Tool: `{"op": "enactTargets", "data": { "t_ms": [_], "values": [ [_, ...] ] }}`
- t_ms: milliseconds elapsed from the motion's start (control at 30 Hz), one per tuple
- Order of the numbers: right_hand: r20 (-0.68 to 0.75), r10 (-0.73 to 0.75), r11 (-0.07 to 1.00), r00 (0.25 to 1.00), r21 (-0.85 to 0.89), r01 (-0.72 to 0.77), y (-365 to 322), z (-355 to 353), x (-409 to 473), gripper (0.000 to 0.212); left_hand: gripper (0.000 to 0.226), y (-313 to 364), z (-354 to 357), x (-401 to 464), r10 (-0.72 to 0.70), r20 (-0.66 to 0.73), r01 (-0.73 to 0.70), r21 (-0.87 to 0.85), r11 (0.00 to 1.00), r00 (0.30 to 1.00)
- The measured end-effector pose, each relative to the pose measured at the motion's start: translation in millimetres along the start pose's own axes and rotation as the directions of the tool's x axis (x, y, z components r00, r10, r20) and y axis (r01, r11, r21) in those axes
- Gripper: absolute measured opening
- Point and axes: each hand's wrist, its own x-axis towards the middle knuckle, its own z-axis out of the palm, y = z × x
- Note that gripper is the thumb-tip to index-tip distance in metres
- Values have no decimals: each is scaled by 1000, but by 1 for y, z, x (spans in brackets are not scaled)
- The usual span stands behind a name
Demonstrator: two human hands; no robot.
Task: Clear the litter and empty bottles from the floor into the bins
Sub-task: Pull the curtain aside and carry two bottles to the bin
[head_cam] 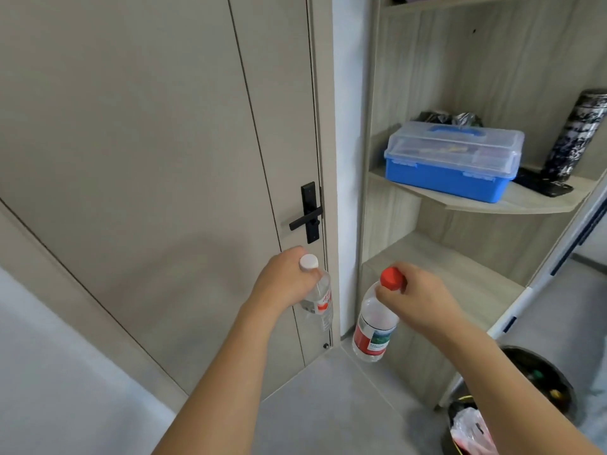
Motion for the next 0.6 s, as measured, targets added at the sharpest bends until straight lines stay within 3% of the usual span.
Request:
{"op": "enactTargets", "data": {
  "t_ms": [233,400,600],
  "values": [
    [-57,164,986,985,-24,-165,46,-20,19,13,14,27,54,49,91,167,-86,-36,996,982],
    [-158,343,935,926,-35,-353,113,-73,9,24,17,105,123,66,225,346,-228,-31,973,911],
    [-308,474,869,825,10,-495,204,-150,5,24,20,208,212,90,325,443,-354,-19,935,835]
  ]
}}
